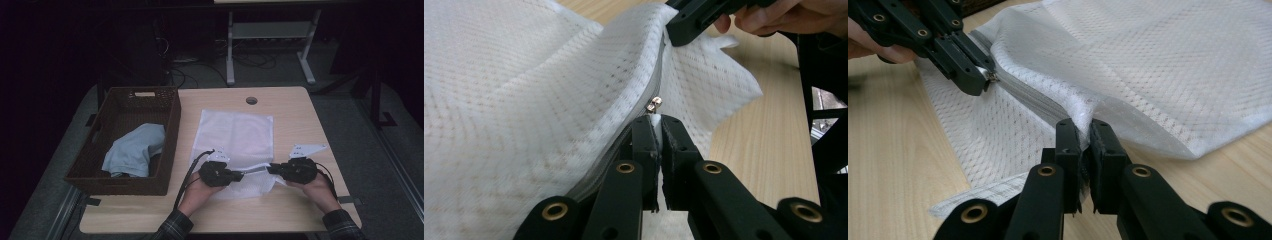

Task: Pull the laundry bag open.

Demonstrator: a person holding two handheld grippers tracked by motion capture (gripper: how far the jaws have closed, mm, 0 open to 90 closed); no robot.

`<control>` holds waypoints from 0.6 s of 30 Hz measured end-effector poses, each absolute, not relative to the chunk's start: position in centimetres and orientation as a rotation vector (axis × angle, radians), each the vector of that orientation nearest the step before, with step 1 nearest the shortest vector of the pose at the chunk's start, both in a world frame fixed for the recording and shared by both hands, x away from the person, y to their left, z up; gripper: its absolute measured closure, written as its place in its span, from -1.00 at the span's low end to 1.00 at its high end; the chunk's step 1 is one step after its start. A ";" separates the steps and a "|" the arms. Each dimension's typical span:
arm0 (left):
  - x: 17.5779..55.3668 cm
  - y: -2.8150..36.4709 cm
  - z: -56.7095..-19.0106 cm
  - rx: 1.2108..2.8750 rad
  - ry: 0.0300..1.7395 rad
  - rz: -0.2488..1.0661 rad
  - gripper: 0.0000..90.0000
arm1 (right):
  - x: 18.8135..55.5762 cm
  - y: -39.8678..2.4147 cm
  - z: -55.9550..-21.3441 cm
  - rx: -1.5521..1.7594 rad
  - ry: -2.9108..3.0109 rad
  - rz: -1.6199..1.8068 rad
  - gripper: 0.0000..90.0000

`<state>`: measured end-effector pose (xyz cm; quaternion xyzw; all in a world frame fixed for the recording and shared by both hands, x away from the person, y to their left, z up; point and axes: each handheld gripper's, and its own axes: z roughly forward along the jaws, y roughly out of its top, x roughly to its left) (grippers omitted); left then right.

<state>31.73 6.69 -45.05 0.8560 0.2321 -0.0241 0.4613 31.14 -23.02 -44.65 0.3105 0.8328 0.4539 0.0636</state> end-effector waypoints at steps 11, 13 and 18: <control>31.9 7.1 -44.9 2.099 0.582 -0.056 0.92 | 31.4 -23.9 -44.5 0.970 2.487 1.356 0.86; 31.9 7.2 -44.9 2.099 0.585 -0.054 0.92 | 31.5 -24.0 -44.5 0.972 2.484 1.355 0.86; 32.0 7.5 -44.9 2.096 0.590 -0.051 0.92 | 31.6 -24.3 -44.5 0.981 2.475 1.341 0.86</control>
